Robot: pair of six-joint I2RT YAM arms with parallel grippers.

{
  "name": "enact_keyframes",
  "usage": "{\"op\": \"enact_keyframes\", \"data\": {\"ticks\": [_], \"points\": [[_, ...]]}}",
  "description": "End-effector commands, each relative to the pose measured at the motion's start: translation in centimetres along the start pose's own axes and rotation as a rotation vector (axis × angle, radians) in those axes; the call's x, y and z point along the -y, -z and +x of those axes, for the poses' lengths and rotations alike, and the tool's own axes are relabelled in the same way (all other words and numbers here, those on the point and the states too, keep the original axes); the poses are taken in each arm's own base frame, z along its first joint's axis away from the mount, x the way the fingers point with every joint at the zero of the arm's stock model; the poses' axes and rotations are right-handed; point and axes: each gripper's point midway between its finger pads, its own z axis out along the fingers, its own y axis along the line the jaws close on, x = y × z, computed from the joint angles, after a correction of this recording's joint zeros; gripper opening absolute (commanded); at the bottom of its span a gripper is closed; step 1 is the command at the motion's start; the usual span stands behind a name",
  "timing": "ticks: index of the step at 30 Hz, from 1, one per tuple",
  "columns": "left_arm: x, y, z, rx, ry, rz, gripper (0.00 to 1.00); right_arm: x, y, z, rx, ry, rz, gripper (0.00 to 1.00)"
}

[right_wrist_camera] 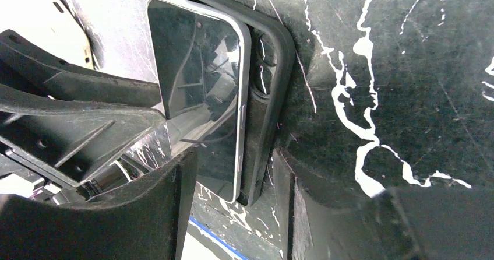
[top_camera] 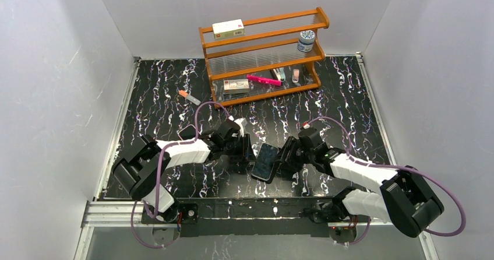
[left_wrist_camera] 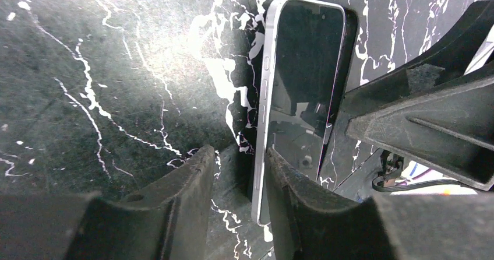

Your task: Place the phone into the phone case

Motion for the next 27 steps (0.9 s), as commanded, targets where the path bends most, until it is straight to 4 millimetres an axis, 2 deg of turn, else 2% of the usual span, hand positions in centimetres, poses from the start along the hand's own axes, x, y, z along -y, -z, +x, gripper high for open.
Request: {"op": "enact_keyframes", "data": {"ticks": [1, 8, 13, 19, 27], "points": [[0.9, -0.2, 0.6, -0.012, -0.029, 0.030, 0.34, -1.0, 0.0, -0.6, 0.045, 0.000, -0.091, 0.57], [1.2, -0.5, 1.9, -0.039, -0.052, 0.036, 0.27, -1.4, -0.3, -1.1, 0.047, 0.008, -0.120, 0.56], [1.7, -1.1, 3.0, -0.048, -0.066, 0.031, 0.21, -2.4, -0.6, -1.3, 0.039, 0.021, -0.186, 0.54], [2.3, -1.5, 3.9, -0.050, -0.084, 0.033, 0.20, -2.9, -0.8, -1.3, 0.027, 0.042, -0.232, 0.53], [3.0, -2.1, 4.0, -0.043, -0.079, 0.051, 0.18, -3.8, -0.1, -1.8, 0.064, 0.094, -0.329, 0.53]]}}
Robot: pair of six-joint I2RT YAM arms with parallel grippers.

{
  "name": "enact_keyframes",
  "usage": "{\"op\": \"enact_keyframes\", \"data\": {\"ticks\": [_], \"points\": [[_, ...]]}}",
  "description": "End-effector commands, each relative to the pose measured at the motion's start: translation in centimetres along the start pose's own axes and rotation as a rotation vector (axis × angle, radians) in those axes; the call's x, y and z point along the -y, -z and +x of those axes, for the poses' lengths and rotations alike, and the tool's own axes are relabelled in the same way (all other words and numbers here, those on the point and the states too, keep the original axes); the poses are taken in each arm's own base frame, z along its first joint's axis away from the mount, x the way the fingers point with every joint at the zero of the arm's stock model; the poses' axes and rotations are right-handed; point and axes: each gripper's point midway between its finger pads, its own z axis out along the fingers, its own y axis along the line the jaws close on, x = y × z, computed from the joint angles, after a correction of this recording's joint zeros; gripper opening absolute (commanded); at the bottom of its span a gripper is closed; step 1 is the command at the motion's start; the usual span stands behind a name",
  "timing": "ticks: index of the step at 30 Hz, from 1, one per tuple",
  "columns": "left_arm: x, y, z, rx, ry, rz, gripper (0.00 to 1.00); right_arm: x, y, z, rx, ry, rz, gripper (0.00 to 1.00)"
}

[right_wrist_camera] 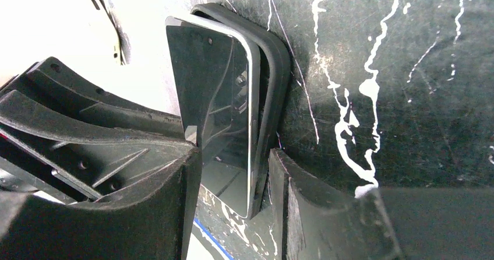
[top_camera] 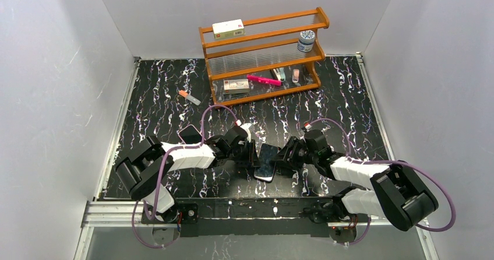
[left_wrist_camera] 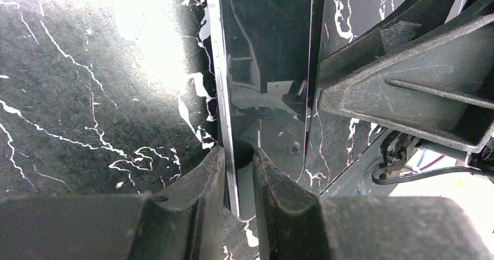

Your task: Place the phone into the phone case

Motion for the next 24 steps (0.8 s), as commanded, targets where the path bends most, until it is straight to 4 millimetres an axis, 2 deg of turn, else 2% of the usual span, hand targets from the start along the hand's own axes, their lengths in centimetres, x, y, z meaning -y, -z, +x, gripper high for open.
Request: {"op": "enact_keyframes", "data": {"ticks": [1, 5, 9, 15, 21, 24], "points": [[0.8, -0.9, 1.5, -0.026, -0.021, 0.023, 0.18, -4.3, 0.4, -1.5, 0.057, 0.111, -0.212, 0.53], [0.9, -0.5, 1.2, 0.013, -0.028, 0.015, 0.18, -5.4, 0.6, -2.0, 0.062, 0.178, -0.231, 0.53], [0.1, 0.1, 0.7, 0.047, -0.004, -0.035, 0.25, -4.2, 0.7, -3.3, 0.113, 0.146, -0.117, 0.55], [-0.9, 0.7, -2.3, 0.112, 0.025, -0.095, 0.34, -1.8, 0.3, -3.2, 0.100, 0.071, 0.012, 0.60], [-1.2, 0.7, -4.1, 0.143, 0.023, -0.102, 0.41, -1.4, 0.0, -3.7, 0.115, 0.043, 0.042, 0.60], [-0.9, 0.2, -4.5, 0.142, 0.001, -0.079, 0.39, -1.5, -0.2, -3.8, 0.120, 0.046, 0.036, 0.59]]}}
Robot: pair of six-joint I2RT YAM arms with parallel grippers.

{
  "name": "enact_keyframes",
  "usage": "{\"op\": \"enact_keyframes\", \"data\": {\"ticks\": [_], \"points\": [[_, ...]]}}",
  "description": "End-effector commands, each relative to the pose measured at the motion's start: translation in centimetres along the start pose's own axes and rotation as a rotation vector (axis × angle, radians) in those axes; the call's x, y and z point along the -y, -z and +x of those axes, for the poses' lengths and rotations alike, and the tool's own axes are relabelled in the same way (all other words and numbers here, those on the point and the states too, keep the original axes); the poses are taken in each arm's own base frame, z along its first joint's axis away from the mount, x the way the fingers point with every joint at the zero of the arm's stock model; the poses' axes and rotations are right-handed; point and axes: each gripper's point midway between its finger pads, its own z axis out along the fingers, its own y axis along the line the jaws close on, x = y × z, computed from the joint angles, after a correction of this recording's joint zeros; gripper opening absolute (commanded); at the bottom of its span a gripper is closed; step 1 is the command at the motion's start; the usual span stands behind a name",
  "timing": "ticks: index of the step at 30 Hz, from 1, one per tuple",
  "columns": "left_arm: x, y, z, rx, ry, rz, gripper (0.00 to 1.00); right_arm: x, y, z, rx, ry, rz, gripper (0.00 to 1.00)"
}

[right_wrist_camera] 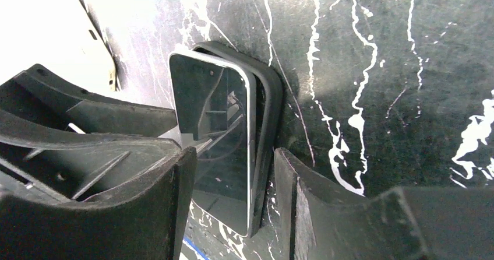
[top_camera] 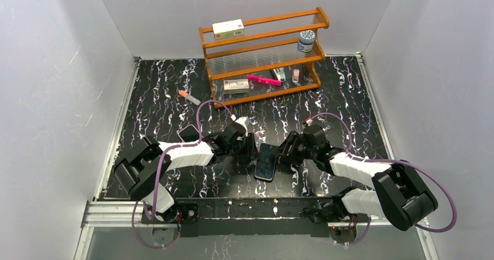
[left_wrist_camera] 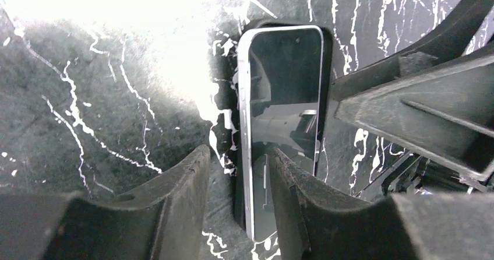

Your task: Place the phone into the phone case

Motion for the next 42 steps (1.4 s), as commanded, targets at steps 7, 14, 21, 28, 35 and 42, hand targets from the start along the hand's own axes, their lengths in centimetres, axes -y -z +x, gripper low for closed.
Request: {"op": "enact_keyframes", "data": {"ticks": [7, 14, 21, 28, 35, 42], "points": [[1.9, -1.7, -0.6, -0.023, -0.070, 0.090, 0.25, -2.0, -1.3, -1.6, 0.038, 0.025, -0.083, 0.53], [2.6, -2.2, 0.8, -0.072, -0.097, 0.130, 0.11, -4.9, -2.4, -1.6, -0.016, 0.078, -0.234, 0.49], [1.1, -1.8, 1.4, -0.072, -0.082, 0.061, 0.16, -5.0, -1.6, -1.6, -0.012, 0.093, -0.239, 0.51], [-0.5, -0.1, 1.8, -0.053, -0.034, -0.012, 0.28, -1.9, -0.8, -0.1, -0.063, 0.057, -0.090, 0.58], [-0.6, 0.6, 2.5, -0.037, 0.021, 0.019, 0.28, -0.6, 0.2, 1.7, -0.093, -0.021, -0.080, 0.59], [-0.6, 0.1, 3.1, -0.062, 0.014, 0.043, 0.20, -0.7, -0.1, 1.9, -0.098, -0.044, -0.077, 0.63]]}}
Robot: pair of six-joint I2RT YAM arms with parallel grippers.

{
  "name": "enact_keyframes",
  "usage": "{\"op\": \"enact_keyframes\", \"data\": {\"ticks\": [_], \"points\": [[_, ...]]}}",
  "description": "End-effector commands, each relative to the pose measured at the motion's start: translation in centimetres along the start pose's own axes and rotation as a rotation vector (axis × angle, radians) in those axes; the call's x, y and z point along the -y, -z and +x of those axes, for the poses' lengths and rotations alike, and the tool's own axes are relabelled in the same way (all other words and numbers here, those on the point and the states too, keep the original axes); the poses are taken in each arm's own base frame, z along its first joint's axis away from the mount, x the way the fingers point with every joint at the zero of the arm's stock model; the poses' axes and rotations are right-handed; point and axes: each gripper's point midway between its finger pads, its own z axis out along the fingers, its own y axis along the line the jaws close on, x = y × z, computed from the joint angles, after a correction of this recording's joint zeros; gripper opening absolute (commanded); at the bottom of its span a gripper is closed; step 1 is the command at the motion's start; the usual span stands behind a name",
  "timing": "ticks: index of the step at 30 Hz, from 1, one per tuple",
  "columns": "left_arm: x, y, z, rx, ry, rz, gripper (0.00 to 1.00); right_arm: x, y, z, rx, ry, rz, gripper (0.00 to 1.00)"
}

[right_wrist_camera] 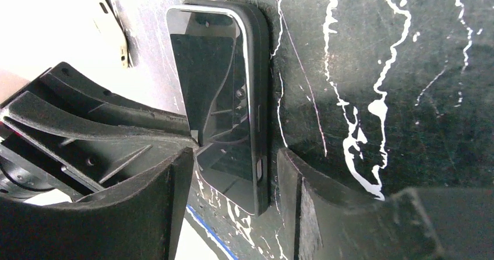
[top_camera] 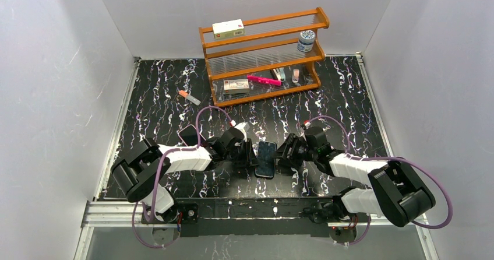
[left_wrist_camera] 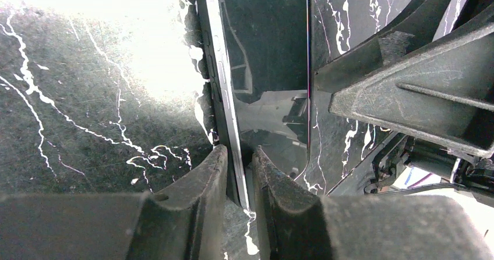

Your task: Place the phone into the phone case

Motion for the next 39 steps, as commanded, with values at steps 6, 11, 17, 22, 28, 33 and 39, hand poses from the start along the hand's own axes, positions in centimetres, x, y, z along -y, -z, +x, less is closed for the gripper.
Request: {"op": "enact_keyframes", "data": {"ticks": [6, 11, 17, 22, 28, 33, 39], "points": [[-0.6, -0.6, 1.0, -0.029, -0.011, -0.001, 0.15, -1.7, -1.0, 0.2, -0.022, -0.018, -0.050, 0.65], [-0.9, -0.8, 1.7, -0.041, 0.002, 0.007, 0.13, -5.1, -0.9, 0.2, -0.051, -0.015, -0.217, 0.66], [-1.0, -0.3, 1.9, -0.042, 0.009, 0.012, 0.13, -7.9, 0.4, 0.2, -0.042, -0.022, -0.392, 0.66], [-1.1, -0.2, 2.1, -0.040, 0.015, 0.015, 0.13, -8.7, 1.0, 0.3, -0.035, -0.012, -0.445, 0.66], [-0.7, 0.0, 1.9, -0.030, 0.019, 0.035, 0.14, -6.9, 0.1, 0.4, -0.034, -0.010, -0.370, 0.53], [0.2, 0.0, 1.7, -0.027, 0.034, 0.081, 0.15, -5.5, -0.7, 0.9, -0.061, -0.017, -0.321, 0.43], [0.4, 0.2, 1.6, -0.022, 0.030, 0.087, 0.16, -4.2, -1.8, 1.4, -0.101, -0.019, -0.278, 0.25]]}}
